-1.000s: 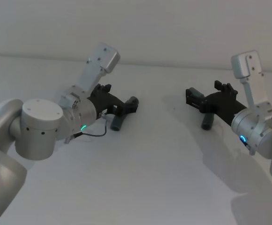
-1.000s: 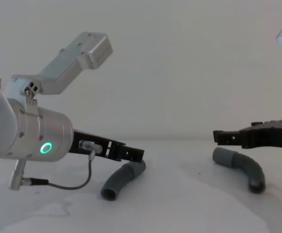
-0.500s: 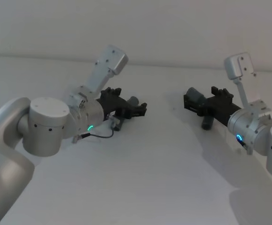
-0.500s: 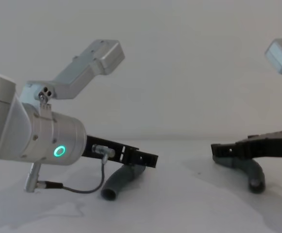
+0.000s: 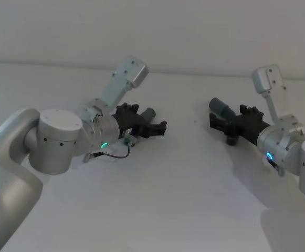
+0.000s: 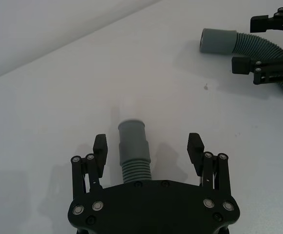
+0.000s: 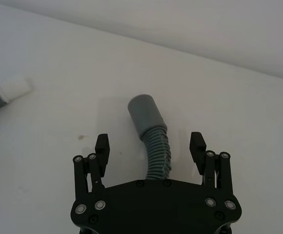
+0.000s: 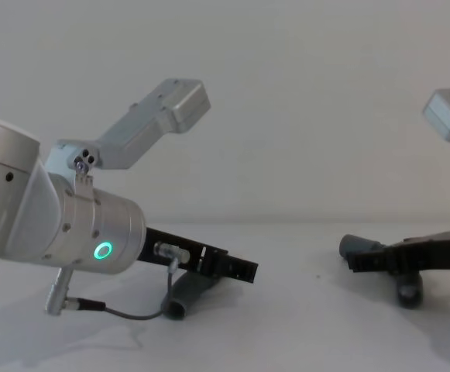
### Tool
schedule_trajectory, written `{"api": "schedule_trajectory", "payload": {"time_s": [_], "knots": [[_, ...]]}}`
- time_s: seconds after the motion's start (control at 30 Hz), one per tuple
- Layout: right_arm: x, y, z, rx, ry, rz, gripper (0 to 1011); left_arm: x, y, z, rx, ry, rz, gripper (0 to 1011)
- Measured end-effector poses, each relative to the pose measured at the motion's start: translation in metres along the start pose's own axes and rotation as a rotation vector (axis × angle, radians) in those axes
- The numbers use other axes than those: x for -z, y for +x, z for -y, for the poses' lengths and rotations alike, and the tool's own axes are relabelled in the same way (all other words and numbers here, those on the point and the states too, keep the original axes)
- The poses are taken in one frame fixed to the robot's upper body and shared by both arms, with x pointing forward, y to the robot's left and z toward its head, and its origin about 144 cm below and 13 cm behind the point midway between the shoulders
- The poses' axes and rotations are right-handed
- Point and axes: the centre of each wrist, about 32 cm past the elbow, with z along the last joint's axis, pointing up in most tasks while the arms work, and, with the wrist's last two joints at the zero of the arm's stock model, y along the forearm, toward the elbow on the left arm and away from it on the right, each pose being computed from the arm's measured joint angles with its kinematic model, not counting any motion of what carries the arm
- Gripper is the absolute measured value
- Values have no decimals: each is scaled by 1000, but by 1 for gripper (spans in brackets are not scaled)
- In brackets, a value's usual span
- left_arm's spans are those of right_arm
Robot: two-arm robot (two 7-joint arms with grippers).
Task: Use both hands to pick up one end of the pipe from the table, align the ends, and insert them.
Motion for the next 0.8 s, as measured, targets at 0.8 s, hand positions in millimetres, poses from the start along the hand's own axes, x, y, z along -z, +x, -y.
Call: {"api": "schedule_trajectory", "payload": {"time_s": [0.8], "knots": [[4, 7, 1, 11, -18, -22, 1000, 4, -3, 2, -15, 45, -13, 1001]]}}
